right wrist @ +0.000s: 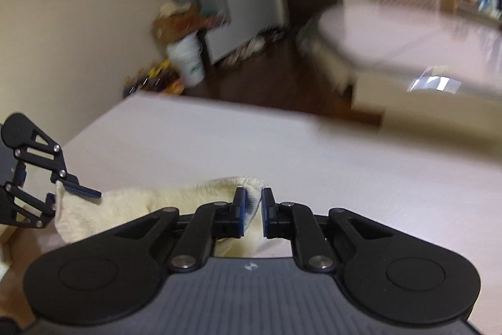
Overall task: Fold towel
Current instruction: 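Lift the towel corner with the left gripper to unfold the towel layers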
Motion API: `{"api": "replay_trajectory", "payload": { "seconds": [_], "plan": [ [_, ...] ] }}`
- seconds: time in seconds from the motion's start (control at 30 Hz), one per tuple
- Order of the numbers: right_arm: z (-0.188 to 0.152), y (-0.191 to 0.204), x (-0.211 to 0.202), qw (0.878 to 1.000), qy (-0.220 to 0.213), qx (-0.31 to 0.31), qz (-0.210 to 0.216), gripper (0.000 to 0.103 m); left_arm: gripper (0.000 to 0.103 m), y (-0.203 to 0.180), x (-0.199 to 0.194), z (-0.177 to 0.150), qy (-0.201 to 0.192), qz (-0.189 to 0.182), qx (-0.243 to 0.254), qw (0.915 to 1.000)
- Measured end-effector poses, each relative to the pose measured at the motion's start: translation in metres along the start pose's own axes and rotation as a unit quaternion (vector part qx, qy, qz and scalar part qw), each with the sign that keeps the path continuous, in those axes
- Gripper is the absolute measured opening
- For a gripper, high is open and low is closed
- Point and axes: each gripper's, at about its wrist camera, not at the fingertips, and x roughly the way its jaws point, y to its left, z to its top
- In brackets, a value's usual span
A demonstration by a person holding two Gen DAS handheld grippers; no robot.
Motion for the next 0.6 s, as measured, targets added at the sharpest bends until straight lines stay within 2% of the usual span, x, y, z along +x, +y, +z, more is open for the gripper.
{"api": "replay_trajectory", "payload": {
  "seconds": [0.1,0.2,0.23,0.37,0.43,0.57,0.6],
  "plan": [
    [0.003,0.0,-0.038,0.998,-0.045,-0.014,-0.036,0.011,0.01,0.007,-0.003,0.021,-0.021,0.043,-0.004,0.9988],
    [0.0,0.004,-0.083,0.994,-0.081,-0.028,-0.07,0.011,0.01,-0.002,-0.015,0.035,-0.032,0.045,0.005,0.9985],
    [-0.001,0.005,-0.098,0.992,-0.093,-0.032,-0.081,0.011,0.01,-0.011,-0.02,0.038,-0.034,0.032,0.008,0.9989],
    [-0.048,0.009,-0.149,0.992,-0.08,0.0,-0.103,0.011,0.006,-0.062,-0.037,0.043,-0.031,-0.029,0.033,0.9986],
    [-0.076,0.006,-0.162,0.991,-0.06,0.032,-0.114,0.011,0.006,-0.084,-0.039,0.04,-0.024,-0.055,0.037,0.9975],
    [-0.128,-0.005,-0.169,0.988,-0.013,0.087,-0.127,0.011,0.003,-0.111,-0.034,0.033,-0.01,-0.087,0.024,0.9959],
    [-0.144,-0.008,-0.169,0.986,0.011,0.099,-0.13,0.011,0.002,-0.113,-0.031,0.031,-0.008,-0.089,0.021,0.9958]
  ]
}}
